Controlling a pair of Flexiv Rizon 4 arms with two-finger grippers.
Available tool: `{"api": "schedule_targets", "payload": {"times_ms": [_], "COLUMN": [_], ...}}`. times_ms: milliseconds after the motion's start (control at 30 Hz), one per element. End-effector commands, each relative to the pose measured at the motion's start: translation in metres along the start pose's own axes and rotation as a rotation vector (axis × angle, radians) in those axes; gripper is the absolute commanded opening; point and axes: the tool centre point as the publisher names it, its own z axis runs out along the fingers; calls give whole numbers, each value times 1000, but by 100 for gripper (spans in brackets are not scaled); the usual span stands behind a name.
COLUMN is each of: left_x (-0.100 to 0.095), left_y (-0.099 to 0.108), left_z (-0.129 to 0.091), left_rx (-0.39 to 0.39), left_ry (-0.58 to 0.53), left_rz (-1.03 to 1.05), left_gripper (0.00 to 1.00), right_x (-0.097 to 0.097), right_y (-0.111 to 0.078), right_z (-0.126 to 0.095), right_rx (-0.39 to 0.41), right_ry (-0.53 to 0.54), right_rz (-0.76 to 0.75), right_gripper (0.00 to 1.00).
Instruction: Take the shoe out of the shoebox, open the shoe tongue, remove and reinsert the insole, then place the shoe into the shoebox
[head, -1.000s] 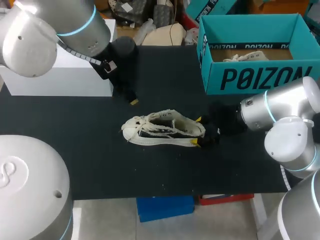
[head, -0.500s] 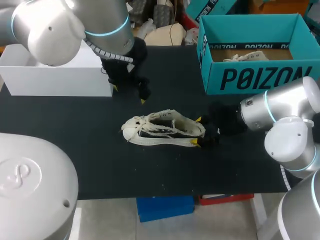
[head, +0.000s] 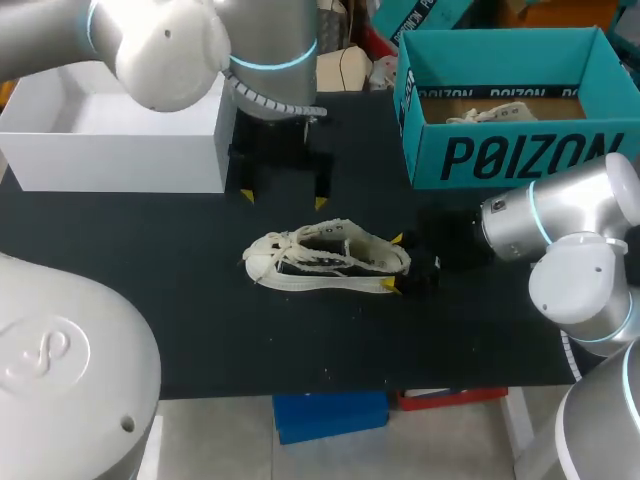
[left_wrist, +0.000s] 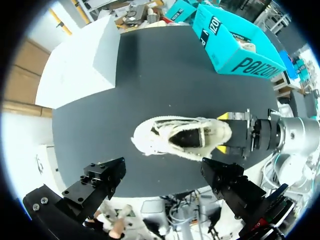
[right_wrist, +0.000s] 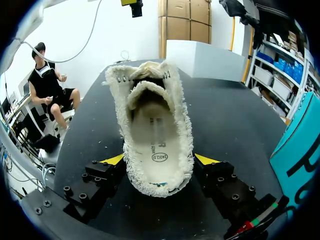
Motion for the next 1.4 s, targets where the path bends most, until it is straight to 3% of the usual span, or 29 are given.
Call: {"api": "schedule_targets", "payload": {"times_ms": [33,200,567,767,1400], "left_x": [28,39,61,65,51], "left_y": [-8,-8,1,0,9], "left_z": [24,42,65,74,114], "left_rx": [-134,-192,-123,-102,-86], "left_ry": [-339,-389,-414,-473,-461], "left_rz": [-273,-270,-90,-91,-90], "left_gripper": [100,100,100,100,100], "right_x": [1,1,1,1,1], "right_y": [0,0,0,0,0], "right_z": [3,3,3,3,3], "right_rx": [3,3,3,3,3], "right_ry": [1,1,1,1,1], "right_rz": [1,1,1,1,1], "right_gripper": [0,0,0,0,0]}}
